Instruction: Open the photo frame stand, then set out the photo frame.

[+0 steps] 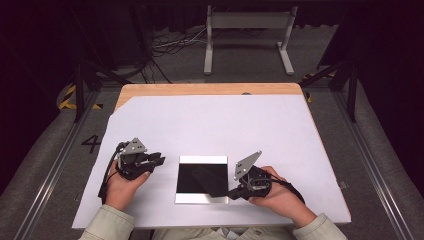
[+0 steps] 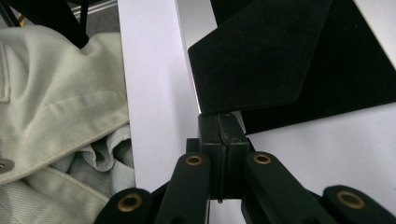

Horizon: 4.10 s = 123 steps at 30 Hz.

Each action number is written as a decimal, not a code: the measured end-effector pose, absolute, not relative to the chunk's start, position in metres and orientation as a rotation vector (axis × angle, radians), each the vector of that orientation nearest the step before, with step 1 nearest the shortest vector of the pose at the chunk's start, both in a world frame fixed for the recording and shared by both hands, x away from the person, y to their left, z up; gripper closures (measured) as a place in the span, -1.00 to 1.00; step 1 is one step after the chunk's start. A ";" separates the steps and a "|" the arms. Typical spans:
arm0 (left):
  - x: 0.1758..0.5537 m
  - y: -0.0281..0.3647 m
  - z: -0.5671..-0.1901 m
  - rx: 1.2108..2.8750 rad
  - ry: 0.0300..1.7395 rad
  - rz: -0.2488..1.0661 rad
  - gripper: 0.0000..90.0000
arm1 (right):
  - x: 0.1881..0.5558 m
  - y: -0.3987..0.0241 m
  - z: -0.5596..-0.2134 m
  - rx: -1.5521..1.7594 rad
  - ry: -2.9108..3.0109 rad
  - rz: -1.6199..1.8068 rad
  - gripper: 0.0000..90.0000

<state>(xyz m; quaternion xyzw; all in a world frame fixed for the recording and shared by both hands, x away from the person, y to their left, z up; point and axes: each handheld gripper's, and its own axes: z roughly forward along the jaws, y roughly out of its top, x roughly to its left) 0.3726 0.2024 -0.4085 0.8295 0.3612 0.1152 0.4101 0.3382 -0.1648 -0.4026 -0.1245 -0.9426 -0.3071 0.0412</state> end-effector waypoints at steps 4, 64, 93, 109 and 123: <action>0.375 0.206 -0.411 2.080 0.927 0.292 0.62 | 0.338 -0.165 -0.397 -0.397 -2.869 -1.003 0.99; 0.380 0.221 -0.416 2.034 1.023 0.344 0.30 | 0.350 -0.185 -0.355 -0.642 -2.831 -1.222 0.48; 0.381 0.223 -0.418 2.031 1.041 0.349 0.28 | 0.374 -0.188 -0.357 -1.088 -2.464 -1.226 0.28; 0.380 0.224 -0.419 2.034 1.049 0.355 0.28 | 0.384 -0.179 -0.371 -1.299 -2.177 -1.132 0.13; 0.379 0.224 -0.419 2.035 1.049 0.352 0.28 | 0.388 -0.173 -0.383 -1.417 -2.089 -1.026 0.19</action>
